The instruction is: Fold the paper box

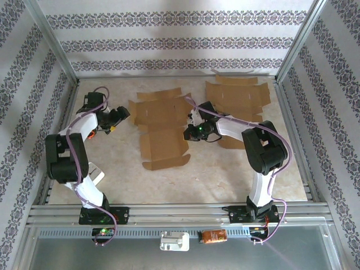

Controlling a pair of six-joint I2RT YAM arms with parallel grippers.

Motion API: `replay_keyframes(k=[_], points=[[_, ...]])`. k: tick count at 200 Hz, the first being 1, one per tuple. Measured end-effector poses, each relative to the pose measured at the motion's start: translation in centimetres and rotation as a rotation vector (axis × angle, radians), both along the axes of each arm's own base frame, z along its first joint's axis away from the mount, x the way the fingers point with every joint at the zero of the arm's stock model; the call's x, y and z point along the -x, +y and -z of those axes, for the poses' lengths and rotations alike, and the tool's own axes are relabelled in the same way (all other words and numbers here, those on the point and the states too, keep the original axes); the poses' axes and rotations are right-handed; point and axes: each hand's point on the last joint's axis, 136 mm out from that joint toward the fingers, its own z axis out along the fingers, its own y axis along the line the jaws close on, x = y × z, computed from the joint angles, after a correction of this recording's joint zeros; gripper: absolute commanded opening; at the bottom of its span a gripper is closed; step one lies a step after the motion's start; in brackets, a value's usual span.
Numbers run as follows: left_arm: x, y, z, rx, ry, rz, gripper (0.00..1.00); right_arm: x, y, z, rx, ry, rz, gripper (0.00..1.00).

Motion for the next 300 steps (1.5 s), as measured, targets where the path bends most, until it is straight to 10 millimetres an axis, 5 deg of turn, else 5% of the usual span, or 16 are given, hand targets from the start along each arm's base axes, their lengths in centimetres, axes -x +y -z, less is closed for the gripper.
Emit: replay_keyframes(k=[36, 65, 102, 121, 154, 202, 216, 244, 300], points=[[-4.0, -2.2, 1.5, -0.062, 0.008, 0.100, 0.72, 1.1, -0.3, 0.6, 0.000, 0.019, -0.007, 0.00], [-5.8, -2.1, 2.8, -0.105, 0.025, 0.118, 0.56, 1.1, -0.4, 0.0, -0.007, 0.003, -0.007, 0.00], [-5.9, -2.0, 4.8, -0.113, 0.074, 0.140, 0.22, 0.9, -0.3, -0.1, -0.008, -0.007, -0.005, 0.00], [-5.8, -2.6, 5.2, -0.087, 0.079, 0.164, 0.00, 0.8, -0.5, -0.2, -0.002, -0.013, -0.002, 0.23], [-6.7, -4.1, 4.1, -0.055, -0.019, 0.268, 0.00, -0.2, -0.9, -3.4, 0.003, -0.107, -0.010, 0.77], [-6.4, -9.0, -1.0, -0.105, -0.433, 0.529, 0.00, -5.6, -1.5, -17.0, 0.063, -0.714, -0.106, 0.80], [-6.1, -11.0, -3.0, -0.124, -0.584, 0.611, 0.00, -6.4, -1.2, -19.4, 0.095, -0.905, -0.207, 0.83], [-6.1, -13.0, -5.6, -0.154, -0.832, 0.707, 0.00, -7.2, -0.6, -18.9, 0.223, -1.112, -0.480, 0.82], [-5.8, -13.7, -7.7, -0.191, -1.045, 0.754, 0.00, -9.1, -0.1, -18.7, 0.227, -1.148, -0.736, 0.86]])
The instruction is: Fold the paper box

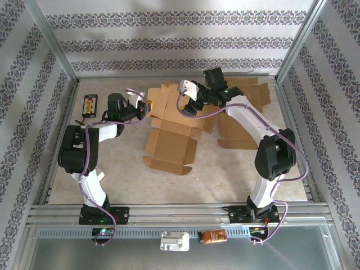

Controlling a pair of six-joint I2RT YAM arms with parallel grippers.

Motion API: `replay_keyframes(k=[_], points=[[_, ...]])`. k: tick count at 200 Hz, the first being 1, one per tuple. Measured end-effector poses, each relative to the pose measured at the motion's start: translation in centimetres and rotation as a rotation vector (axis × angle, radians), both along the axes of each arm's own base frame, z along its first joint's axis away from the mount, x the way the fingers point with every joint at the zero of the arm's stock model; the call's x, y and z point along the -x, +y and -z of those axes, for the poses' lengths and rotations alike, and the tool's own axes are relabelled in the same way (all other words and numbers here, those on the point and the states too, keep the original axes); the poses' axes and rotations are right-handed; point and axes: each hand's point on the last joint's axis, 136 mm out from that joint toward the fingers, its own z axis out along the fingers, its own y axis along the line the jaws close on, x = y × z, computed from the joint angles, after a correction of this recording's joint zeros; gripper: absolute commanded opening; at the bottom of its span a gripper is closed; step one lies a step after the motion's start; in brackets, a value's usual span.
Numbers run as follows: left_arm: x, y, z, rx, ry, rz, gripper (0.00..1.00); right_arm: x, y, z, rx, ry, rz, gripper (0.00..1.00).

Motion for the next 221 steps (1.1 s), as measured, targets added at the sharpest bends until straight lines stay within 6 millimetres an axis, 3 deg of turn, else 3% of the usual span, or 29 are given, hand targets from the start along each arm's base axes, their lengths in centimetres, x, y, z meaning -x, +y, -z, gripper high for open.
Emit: replay_keyframes(k=[30, 73, 132, 164, 185, 221], points=[[0.2, -0.4, -1.3, 0.013, -0.075, 0.030, 0.00, -1.2, -0.1, 0.0, -0.007, 0.040, -0.022, 0.86], [0.4, -0.5, -1.1, -0.004, -0.083, 0.045, 0.00, -1.9, -0.4, 1.3, 0.012, 0.087, -0.005, 0.89], [0.0, -0.4, -0.6, -0.053, -0.081, 0.040, 0.00, -2.7, -2.0, -3.7, 0.030, -0.073, 0.079, 0.91], [0.1, -0.9, -0.6, -0.063, -0.087, 0.051, 0.00, -4.6, -1.6, -2.2, 0.066, -0.067, 0.075, 0.88], [0.2, -1.1, -0.6, -0.066, -0.088, 0.057, 0.00, -5.9, -1.1, 0.4, 0.097, -0.013, 0.061, 0.78], [0.3, -1.1, -0.3, -0.075, -0.081, 0.056, 0.00, -6.1, -1.0, 3.6, 0.144, 0.083, 0.040, 0.38]])
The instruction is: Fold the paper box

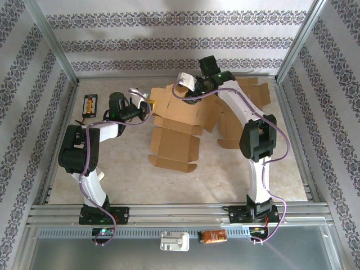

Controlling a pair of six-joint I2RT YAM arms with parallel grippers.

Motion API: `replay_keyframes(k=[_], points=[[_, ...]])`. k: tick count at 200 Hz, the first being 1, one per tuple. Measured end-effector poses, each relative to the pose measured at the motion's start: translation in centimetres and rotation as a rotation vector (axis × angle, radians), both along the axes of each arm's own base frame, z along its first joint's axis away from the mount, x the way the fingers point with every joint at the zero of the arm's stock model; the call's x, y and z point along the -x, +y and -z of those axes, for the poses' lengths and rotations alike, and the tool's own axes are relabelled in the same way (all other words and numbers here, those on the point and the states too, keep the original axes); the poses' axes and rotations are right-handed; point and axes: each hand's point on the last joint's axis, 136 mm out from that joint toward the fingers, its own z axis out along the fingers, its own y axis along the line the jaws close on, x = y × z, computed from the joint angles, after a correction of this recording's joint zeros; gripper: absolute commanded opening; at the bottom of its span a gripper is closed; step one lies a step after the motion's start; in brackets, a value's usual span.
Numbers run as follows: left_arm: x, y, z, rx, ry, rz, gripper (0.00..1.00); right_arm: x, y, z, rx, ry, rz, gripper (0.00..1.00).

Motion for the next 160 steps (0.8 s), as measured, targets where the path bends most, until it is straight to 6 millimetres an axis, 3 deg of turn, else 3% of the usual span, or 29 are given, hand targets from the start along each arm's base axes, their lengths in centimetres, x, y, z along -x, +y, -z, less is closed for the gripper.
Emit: replay_keyframes(k=[29, 50, 58, 83, 113, 141, 160], points=[[-0.1, 0.1, 0.1, -0.009, -0.002, -0.009, 0.00, 0.5, -0.2, -0.1, 0.018, -0.003, -0.019, 0.24], [-0.4, 0.3, 0.1, -0.017, -0.006, -0.026, 0.00, 0.6, -0.3, -0.6, 0.054, -0.037, -0.032, 0.06], [-0.4, 0.4, 0.1, -0.019, -0.007, -0.031, 0.06, 0.7, -0.4, -0.9, 0.072, -0.059, -0.035, 0.01], [-0.4, 0.3, -0.2, -0.026, -0.023, -0.059, 0.31, 1.1, 0.0, -1.7, 0.161, -0.133, -0.052, 0.00], [1.1, 1.4, -1.6, -0.002, -0.037, -0.139, 0.51, 1.0, 0.7, -3.2, 0.349, -0.311, -0.075, 0.00], [2.9, 2.4, -5.2, 0.088, -0.032, -0.243, 0.56, 0.7, 1.1, -4.8, 0.513, -0.508, -0.083, 0.00], [4.0, 2.9, -8.1, 0.221, 0.046, -0.329, 0.56, 0.9, 1.3, -4.2, 0.583, -0.594, -0.092, 0.00]])
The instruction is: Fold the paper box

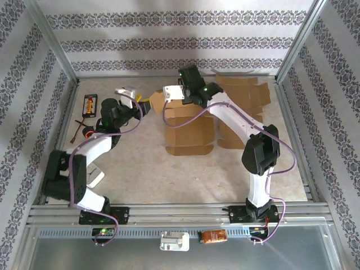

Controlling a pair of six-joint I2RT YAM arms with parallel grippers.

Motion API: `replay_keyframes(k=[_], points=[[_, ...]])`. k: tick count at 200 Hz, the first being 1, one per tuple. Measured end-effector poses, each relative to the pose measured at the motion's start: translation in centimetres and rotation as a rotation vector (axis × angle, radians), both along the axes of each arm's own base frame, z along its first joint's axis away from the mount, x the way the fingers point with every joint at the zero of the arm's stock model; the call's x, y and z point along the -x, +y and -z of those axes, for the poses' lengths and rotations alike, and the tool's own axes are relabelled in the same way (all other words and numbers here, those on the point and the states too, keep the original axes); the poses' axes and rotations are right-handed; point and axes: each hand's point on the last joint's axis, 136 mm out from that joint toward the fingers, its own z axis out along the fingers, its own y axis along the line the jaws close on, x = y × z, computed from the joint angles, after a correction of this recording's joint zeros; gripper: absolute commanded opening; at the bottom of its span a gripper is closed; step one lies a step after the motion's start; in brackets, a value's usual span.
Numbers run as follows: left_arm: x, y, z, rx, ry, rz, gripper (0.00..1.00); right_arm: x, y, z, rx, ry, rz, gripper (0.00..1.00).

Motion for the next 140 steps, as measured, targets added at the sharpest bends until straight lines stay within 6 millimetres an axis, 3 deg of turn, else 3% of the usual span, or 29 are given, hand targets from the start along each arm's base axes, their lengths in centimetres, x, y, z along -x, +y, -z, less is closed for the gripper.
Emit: replay_keyframes(k=[23, 43, 56, 99, 114, 140], points=[[-0.1, 0.6, -1.4, 0.181, 0.188, -0.076, 0.52, 0.1, -0.2, 2.8, 0.044, -0.028, 0.005, 0.00], [-0.3, 0.2, -0.8, 0.331, 0.353, -0.100, 0.50, 0.3, -0.4, 5.0, 0.044, -0.024, 0.015, 0.01], [-0.4, -0.6, 0.6, 0.426, 0.466, -0.089, 0.49, 0.0, -0.2, 5.3, 0.015, -0.041, 0.028, 0.01], [-1.7, -5.6, 8.3, 0.630, 0.831, -0.021, 0.57, -0.2, 0.1, 6.2, -0.060, -0.075, 0.047, 0.03], [-2.6, -7.2, 9.2, 0.676, 0.881, 0.008, 0.57, -0.2, 0.1, 6.4, -0.076, -0.086, 0.051, 0.04], [-3.7, -8.8, 9.0, 0.738, 0.900, 0.053, 0.57, -0.3, -0.4, 6.7, -0.092, -0.097, 0.066, 0.04]])
